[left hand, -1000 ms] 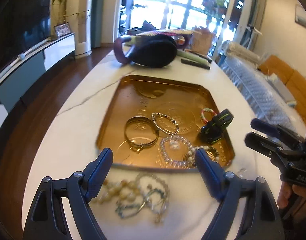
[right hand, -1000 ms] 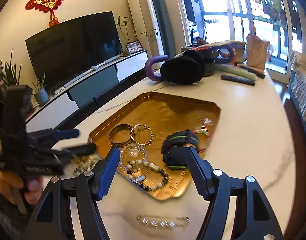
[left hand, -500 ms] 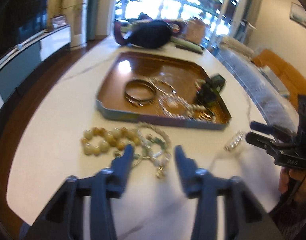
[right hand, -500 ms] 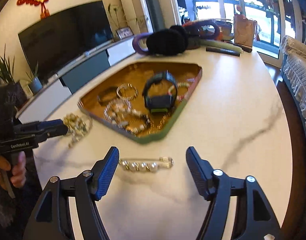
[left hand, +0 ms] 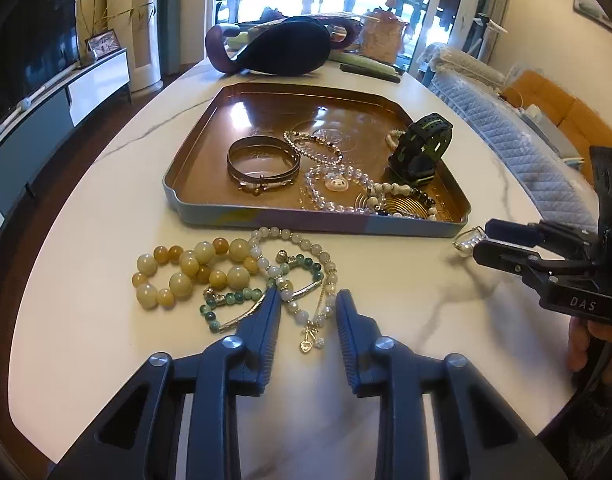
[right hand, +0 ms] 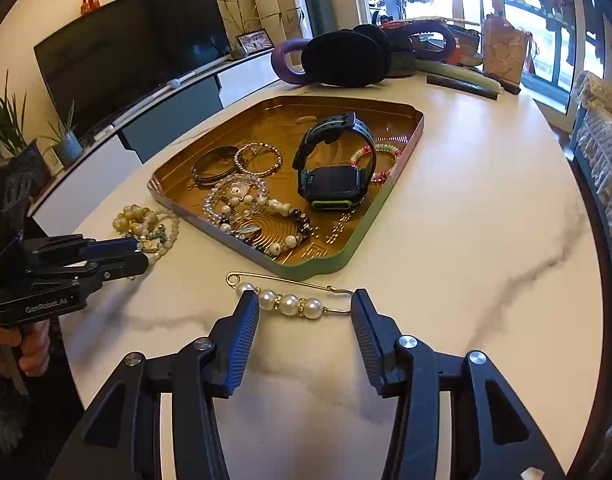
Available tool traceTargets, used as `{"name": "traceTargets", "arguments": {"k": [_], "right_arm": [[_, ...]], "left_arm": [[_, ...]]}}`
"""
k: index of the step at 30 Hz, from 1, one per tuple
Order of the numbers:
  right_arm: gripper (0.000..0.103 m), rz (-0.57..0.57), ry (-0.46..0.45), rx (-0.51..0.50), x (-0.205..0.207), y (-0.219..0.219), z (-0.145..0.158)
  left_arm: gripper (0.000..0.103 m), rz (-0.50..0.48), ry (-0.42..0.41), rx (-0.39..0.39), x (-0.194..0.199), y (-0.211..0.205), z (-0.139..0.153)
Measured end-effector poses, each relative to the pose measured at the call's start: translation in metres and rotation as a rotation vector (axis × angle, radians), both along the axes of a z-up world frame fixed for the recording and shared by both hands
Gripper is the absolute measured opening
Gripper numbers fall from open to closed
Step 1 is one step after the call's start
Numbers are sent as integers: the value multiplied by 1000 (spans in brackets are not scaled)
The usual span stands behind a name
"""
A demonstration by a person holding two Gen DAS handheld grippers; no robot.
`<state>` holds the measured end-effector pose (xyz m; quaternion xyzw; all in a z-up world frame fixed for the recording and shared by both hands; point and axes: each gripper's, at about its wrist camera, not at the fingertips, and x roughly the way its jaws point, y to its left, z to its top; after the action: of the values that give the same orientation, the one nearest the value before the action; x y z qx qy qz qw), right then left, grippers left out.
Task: Organize jewelry
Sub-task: 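Move both tools back to the table and close the left tool on the white-green bead bracelet, then hold the white-green bracelet in the left tool while the right grasps the gold pearl brooch pin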
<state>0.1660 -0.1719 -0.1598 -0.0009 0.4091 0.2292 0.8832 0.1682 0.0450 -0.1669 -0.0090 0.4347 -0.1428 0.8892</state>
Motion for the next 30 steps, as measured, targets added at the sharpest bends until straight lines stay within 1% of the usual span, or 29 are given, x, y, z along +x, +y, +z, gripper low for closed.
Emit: {"name": "traceTargets", "arguments": {"k": [1, 3, 5, 6, 7, 8, 9, 12, 14, 17, 18, 19, 20, 21, 22, 23, 24, 25, 27, 28, 29, 30], "right_arm": [[47, 18, -3, -11, 0, 3, 0], [48, 44, -10, -29, 0, 8, 0], [46, 61, -15, -39, -1, 11, 0], [35, 75, -16, -39, -1, 12, 1], [22, 89, -19, -43, -2, 13, 1], [15, 106, 2, -53, -3, 15, -2], [10, 108, -3, -53, -5, 15, -2], [6, 142, 3, -34, -13, 16, -2], [6, 160, 2, -30, -18, 18, -2], [6, 148, 4, -8, -17, 18, -1], [13, 131, 15, 4, -14, 16, -1], [21, 106, 29, 26, -11, 14, -2], [29, 91, 25, 49, -9, 11, -1], [32, 87, 10, 52, -10, 12, 1], [38, 86, -19, 37, -11, 14, 5], [42, 86, -41, 18, -12, 17, 9], [47, 88, -49, 8, -10, 19, 10], [48, 89, -46, 3, -6, 21, 11], [48, 98, -10, -8, 5, 24, 6], [52, 121, 20, -46, 11, 29, 0], [53, 153, -10, -85, 9, 33, 0], [56, 194, -27, -149, 8, 39, -2]], "left_arm": [[15, -2, 2, -6, 0, 1, -1], [8, -5, 17, -40, 0, 3, -1], [7, -3, 10, -37, -1, 4, 0], [7, -4, 6, -38, -2, 5, 2], [7, -4, 2, -43, -2, 5, 3], [7, -7, 0, -48, -3, 5, 4], [7, -11, -1, -51, -3, 4, 5], [7, -13, -6, -48, -6, 3, 6], [7, -11, -4, -49, -8, 3, 5], [7, -17, 0, -49, -9, 2, 5], [7, -19, 2, -48, -9, 1, 5], [7, -22, 5, -46, -9, 1, 4], [7, -23, 7, -45, -9, 0, 3], [7, -23, 11, -45, -9, 0, 2], [7, -27, 14, -46, -8, -1, 2], [7, -28, 14, -46, -9, -1, 2], [7, -28, 13, -47, -9, -1, 2], [7, -30, 14, -47, -8, -2, 2], [7, -33, 17, -45, -7, -3, 1], [7, -34, 18, -45, -7, -3, 1], [7, -35, 21, -47, -7, -3, 1], [7, -33, 22, -49, -7, -2, 0]]}}
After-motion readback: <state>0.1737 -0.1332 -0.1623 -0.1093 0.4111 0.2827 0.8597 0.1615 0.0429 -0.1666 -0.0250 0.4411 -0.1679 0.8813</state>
